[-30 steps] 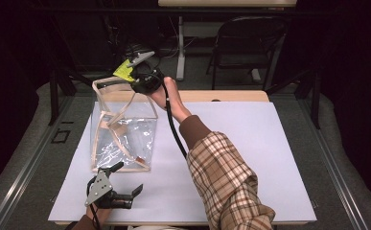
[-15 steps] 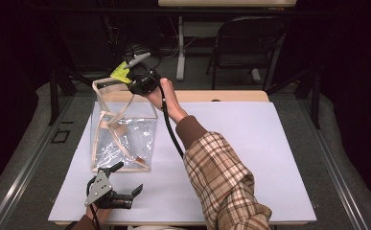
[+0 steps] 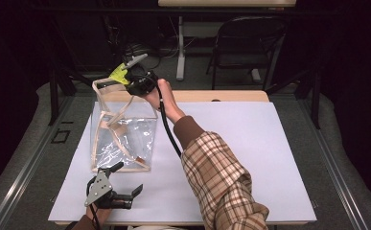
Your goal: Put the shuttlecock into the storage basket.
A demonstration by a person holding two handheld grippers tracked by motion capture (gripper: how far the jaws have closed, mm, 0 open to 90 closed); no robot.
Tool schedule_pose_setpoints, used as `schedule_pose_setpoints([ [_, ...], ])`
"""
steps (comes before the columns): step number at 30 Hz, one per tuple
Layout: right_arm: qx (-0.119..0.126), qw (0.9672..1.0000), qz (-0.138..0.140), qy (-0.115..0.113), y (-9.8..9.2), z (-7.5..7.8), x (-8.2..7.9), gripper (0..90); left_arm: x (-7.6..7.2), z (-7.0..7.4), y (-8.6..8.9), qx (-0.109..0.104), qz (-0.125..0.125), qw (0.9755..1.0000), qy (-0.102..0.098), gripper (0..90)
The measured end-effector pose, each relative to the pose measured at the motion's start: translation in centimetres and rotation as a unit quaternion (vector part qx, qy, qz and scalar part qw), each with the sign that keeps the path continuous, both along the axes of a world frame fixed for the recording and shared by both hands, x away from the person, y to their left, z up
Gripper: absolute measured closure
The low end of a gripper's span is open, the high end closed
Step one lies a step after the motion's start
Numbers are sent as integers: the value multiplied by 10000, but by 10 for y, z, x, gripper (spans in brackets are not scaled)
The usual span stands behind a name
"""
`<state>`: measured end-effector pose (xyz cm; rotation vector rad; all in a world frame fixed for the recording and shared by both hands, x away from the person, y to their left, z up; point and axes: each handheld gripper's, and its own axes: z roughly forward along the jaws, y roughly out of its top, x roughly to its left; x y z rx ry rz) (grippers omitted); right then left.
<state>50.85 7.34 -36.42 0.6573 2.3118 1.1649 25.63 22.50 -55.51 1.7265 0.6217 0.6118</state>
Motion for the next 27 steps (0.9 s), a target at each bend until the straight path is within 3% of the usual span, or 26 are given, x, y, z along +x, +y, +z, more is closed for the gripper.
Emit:
schedule_pose_setpoints([
  [27, -195, 9997, -49, 118, 12, -12, 5, 640, 0, 0, 1, -24, -1, 10000, -16, 0],
])
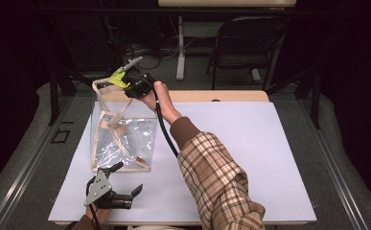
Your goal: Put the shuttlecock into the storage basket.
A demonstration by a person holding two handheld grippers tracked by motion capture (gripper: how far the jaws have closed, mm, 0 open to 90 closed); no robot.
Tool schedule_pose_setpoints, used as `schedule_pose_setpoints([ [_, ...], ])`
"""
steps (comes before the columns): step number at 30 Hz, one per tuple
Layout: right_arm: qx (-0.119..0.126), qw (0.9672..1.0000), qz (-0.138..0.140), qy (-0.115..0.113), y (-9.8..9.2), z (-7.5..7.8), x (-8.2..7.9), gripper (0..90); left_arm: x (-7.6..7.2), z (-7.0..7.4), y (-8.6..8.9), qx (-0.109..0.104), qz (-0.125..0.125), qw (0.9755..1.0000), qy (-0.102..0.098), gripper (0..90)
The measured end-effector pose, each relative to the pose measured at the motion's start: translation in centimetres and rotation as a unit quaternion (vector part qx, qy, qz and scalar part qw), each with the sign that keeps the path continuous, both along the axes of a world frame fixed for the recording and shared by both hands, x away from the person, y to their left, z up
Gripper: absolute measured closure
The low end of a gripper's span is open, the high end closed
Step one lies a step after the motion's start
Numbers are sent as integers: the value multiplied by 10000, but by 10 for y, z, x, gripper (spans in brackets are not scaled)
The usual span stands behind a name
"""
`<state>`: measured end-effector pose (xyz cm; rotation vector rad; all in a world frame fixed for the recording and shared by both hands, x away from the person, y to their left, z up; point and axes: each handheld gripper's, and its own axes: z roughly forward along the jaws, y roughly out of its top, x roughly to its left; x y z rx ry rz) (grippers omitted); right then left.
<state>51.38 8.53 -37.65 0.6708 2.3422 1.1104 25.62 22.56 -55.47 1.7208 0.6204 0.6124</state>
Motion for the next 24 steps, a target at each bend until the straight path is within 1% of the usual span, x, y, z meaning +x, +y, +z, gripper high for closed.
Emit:
schedule_pose_setpoints([
  [8, 43, 10000, -70, 23, -2, 0, 0, 582, 0, 0, 0, 10, 0, 10000, 2, 0],
  [12, 92, 9999, -55, 22, -8, 2, 0, 530, 0, 0, 0, 13, -1, 10000, 4, 0],
  [16, 169, 9998, -44, 69, -16, 5, -4, 468, 0, 0, 0, 9, -1, 10000, 9, 0],
  [17, 153, 9999, -37, 57, -18, 5, -4, 444, 0, 0, 0, 16, 0, 10000, 10, 0],
  [19, 173, 9998, -11, 124, -23, 6, -5, 412, 0, 0, 0, 20, 2, 10000, 12, 0],
  [24, 235, 9994, 63, 235, -36, 8, -10, 288, 0, 0, 0, 29, 17, 10000, 13, 0],
])
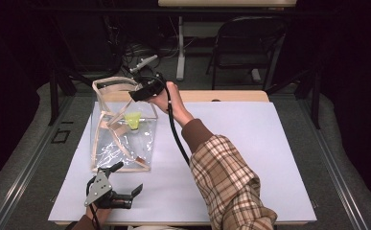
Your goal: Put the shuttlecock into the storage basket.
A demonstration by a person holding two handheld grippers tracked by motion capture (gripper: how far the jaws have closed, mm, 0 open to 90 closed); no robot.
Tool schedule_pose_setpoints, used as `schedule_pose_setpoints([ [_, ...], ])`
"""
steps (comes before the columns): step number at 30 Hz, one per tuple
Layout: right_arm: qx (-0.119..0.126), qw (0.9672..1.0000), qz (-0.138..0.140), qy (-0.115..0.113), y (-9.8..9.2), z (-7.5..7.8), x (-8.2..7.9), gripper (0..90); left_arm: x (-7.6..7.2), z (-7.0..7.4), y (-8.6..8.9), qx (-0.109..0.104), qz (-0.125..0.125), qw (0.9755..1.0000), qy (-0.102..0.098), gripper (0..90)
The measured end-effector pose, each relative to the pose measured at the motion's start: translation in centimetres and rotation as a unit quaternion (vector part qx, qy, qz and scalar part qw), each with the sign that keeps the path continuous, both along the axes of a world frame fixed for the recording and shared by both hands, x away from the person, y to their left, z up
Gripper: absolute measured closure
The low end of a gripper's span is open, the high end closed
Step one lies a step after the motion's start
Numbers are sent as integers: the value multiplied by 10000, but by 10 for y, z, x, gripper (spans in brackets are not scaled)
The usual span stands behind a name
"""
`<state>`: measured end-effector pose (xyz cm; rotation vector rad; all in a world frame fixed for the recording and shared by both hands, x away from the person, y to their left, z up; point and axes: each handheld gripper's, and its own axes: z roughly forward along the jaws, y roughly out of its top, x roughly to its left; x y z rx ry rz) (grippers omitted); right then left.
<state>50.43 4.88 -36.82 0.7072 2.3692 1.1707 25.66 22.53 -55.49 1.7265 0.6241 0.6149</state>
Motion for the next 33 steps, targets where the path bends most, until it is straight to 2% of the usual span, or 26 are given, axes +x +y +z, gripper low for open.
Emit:
schedule_pose_setpoints([
  [10, 98, 9999, 50, 70, -28, 0, -6, 148, 1, -1, -1, 29, 27, 10000, 19, 0],
  [20, 123, 9998, 87, 90, -50, -1, -15, 93, 1, -1, -1, 42, 40, 10000, 25, 0],
  [33, 125, 9998, 55, 141, -78, -11, -27, 38, 1, -1, -1, 48, 29, 10000, 30, 0],
])
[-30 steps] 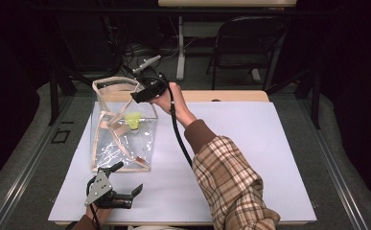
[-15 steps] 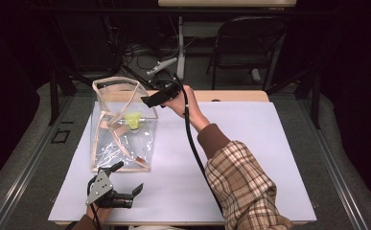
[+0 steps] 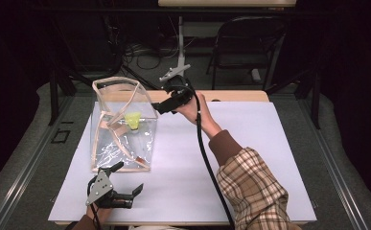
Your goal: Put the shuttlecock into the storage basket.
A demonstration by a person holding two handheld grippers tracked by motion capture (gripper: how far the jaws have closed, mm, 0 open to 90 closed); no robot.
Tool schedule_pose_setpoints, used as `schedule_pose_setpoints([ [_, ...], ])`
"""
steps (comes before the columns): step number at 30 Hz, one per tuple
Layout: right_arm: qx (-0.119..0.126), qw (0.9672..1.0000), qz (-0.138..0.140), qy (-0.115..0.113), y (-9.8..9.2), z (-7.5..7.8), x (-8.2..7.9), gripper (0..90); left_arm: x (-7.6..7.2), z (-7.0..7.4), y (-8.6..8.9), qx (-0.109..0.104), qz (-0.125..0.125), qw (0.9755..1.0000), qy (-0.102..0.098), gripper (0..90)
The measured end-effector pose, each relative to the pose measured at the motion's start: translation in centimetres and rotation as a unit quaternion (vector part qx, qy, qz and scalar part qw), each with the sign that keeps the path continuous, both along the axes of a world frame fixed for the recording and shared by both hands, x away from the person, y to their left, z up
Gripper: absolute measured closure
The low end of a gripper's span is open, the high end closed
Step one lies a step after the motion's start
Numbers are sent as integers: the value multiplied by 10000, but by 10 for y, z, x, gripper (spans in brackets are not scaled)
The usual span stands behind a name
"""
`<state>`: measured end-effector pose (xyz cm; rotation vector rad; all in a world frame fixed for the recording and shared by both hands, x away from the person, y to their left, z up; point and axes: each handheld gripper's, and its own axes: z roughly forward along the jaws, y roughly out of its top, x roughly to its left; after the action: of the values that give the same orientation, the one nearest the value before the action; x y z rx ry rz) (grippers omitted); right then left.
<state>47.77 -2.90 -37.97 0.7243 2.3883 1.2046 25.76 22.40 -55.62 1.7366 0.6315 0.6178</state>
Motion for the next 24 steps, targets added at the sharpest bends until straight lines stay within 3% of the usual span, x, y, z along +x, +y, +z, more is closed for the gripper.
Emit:
schedule_pose_setpoints([
  [8, -17, 10000, -5, 29, -20, -7, -11, 16, 0, 0, 0, 1, -17, 10000, -12, 0],
  [24, 184, 9998, 17, -19, -55, -18, -41, 0, 0, 0, 0, -8, -12, 10000, -4, 0],
])
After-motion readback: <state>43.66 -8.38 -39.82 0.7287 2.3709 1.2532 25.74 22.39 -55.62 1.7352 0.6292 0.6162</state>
